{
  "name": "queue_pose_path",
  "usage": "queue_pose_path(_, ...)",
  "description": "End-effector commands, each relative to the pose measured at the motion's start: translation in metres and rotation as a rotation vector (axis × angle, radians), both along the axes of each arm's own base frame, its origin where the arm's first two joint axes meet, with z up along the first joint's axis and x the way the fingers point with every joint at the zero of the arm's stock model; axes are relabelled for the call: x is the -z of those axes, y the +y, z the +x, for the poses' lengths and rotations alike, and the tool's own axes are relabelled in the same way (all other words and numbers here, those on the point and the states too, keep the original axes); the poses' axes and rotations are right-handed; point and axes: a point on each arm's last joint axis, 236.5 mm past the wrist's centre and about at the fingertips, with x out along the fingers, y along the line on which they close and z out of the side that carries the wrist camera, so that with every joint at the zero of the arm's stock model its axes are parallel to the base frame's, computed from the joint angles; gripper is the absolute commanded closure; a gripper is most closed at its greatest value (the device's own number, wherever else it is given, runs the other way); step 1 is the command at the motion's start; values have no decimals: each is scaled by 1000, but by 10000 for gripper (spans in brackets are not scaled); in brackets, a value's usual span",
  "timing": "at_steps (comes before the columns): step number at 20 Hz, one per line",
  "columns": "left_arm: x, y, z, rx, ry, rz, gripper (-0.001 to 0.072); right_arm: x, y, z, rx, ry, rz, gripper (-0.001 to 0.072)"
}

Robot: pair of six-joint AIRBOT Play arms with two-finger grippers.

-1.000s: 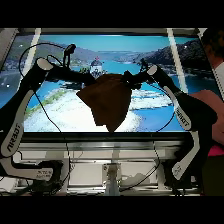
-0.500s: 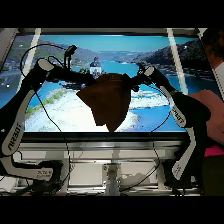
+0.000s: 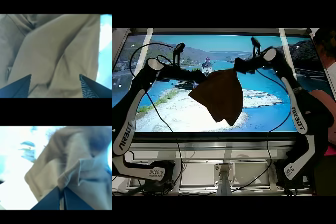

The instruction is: Fold the clothes and pants, and hang the long-sleeved shirts on hangers.

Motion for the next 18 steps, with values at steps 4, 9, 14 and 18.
queue_pose_path(4, -47, 23, 23, -139, -18, -212, 5, -167, -29, -66, -253, -434, -232, 697)
queue_pose_path(9, -50, 24, 14, -110, 5, -220, 6, -186, -85, -121, -275, -415, -484, 698)
queue_pose_path(14, -51, 15, 2, -66, 34, -237, 6, -200, -67, -143, -327, -431, -398, 697)
queue_pose_path(18, -69, 27, 2, -82, 0, -248, 7, -223, -8, -168, -480, -528, -226, 697)
